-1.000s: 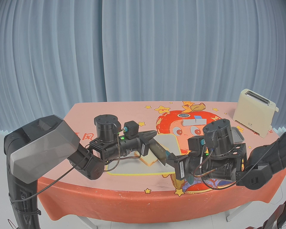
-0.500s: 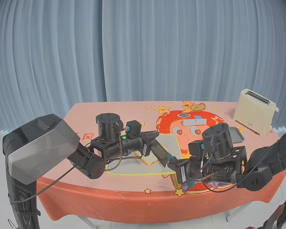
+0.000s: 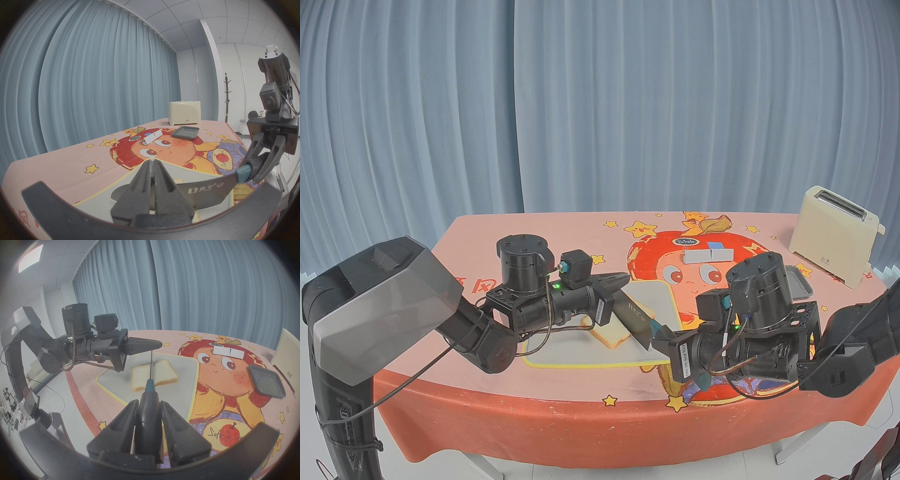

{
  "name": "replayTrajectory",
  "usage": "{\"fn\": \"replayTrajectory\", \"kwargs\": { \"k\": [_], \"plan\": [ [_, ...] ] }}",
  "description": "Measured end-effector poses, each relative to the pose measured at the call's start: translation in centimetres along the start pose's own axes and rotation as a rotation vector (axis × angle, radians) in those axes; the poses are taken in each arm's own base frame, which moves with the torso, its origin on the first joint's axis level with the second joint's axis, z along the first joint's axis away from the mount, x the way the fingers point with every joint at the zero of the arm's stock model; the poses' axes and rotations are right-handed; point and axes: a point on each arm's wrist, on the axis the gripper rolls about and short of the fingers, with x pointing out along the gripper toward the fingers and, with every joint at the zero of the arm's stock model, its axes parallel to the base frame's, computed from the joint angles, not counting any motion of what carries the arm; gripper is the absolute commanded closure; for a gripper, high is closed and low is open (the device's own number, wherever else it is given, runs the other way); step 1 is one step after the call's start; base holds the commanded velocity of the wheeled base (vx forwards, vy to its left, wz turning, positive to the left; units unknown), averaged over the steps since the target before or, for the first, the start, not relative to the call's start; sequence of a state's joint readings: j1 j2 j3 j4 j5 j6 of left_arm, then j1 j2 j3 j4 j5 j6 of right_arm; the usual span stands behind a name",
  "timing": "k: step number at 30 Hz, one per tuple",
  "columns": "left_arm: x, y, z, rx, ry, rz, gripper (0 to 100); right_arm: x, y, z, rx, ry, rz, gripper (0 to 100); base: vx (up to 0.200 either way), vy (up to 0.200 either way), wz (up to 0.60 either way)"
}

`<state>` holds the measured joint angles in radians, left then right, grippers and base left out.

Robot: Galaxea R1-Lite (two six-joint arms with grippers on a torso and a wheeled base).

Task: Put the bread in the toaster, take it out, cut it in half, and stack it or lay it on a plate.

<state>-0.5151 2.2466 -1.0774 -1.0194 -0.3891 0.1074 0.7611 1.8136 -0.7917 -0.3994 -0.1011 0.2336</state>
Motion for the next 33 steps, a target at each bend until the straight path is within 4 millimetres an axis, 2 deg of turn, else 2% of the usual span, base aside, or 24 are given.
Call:
{"fn": "replayTrajectory", "kwargs": {
  "k": [6, 10, 17, 26, 33],
  "plan": [
    [0.0, -0.1, 0.5, 0.005, -0.013, -0.001, 100, 0.0, -0.2, 0.1, 0.004, -0.005, -0.005, 100, 0.000, 0.000, 0.00],
    [-0.8, -0.1, 1.9, 0.015, -0.037, 0.006, 100, -0.1, -0.4, 0.3, 0.009, -0.012, -0.009, 100, 0.000, 0.000, 0.00],
    [-3.7, 0.2, 3.5, 0.020, -0.057, 0.038, 100, -0.1, -0.7, 0.4, 0.012, -0.029, -0.046, 100, 0.000, 0.000, 0.00],
    [-7.1, 0.1, 4.5, 0.017, -0.053, 0.073, 100, -0.1, -0.5, 0.4, 0.006, -0.030, -0.044, 100, 0.000, 0.000, 0.00],
    [-10.4, -0.2, 4.9, 0.014, -0.042, 0.153, 100, -0.2, -0.3, 0.4, 0.003, -0.033, -0.039, 100, 0.000, 0.000, 0.00]
  ]
}}
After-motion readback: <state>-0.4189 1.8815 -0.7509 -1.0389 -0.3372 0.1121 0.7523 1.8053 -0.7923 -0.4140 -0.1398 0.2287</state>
